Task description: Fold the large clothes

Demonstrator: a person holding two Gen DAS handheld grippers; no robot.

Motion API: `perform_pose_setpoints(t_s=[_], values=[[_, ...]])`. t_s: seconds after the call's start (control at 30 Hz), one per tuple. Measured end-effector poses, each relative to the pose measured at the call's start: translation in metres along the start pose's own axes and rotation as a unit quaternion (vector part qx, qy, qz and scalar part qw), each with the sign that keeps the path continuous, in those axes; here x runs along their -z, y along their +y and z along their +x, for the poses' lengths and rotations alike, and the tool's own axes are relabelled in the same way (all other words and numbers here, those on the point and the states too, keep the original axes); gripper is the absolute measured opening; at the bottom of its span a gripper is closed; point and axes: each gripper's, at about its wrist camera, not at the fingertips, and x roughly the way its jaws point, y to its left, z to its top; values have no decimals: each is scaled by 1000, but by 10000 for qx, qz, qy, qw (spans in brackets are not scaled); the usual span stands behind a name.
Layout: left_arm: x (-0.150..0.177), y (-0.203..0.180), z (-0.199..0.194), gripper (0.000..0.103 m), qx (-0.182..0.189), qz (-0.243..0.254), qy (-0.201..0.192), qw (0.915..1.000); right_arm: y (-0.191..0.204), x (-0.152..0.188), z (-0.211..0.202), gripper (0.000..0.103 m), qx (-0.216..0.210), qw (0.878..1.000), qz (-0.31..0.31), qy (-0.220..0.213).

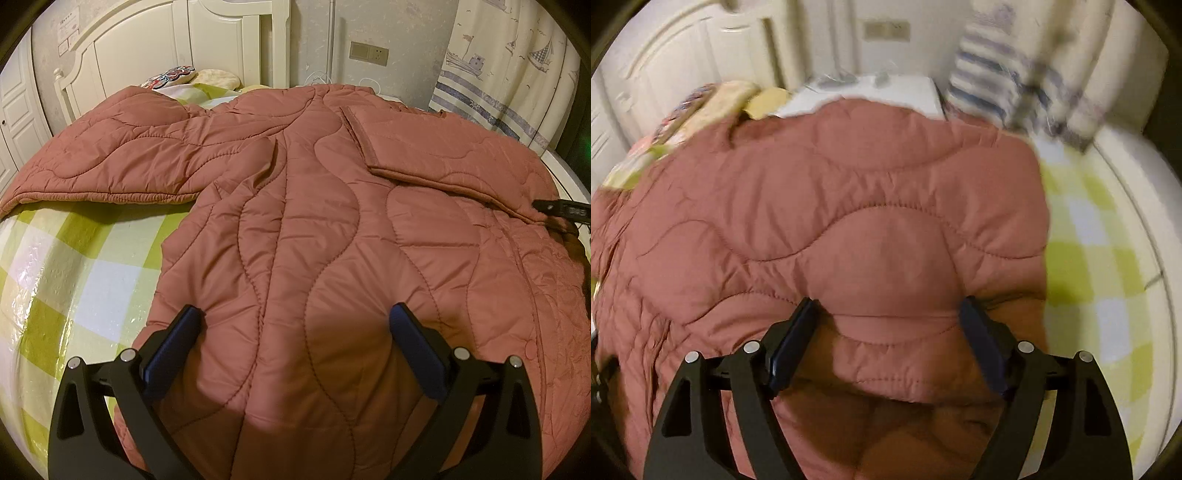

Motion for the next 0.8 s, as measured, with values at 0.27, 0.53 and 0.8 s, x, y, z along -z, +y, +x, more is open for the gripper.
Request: perform_pose_setpoints(t_s=[0.27, 0.53, 0.8], values=[[-1, -1, 1, 101, -38, 22, 9, 10000, -25, -25, 10, 86, -116, 9987, 172, 466], [-2, -1, 2, 101, -49, 27, 6, 10000, -33, -80, -10, 87, 100, 9953, 704, -657], [-1, -1, 2, 101, -15, 1, -7, 10000, -38, -78, 30, 91, 484, 9951, 856, -127]])
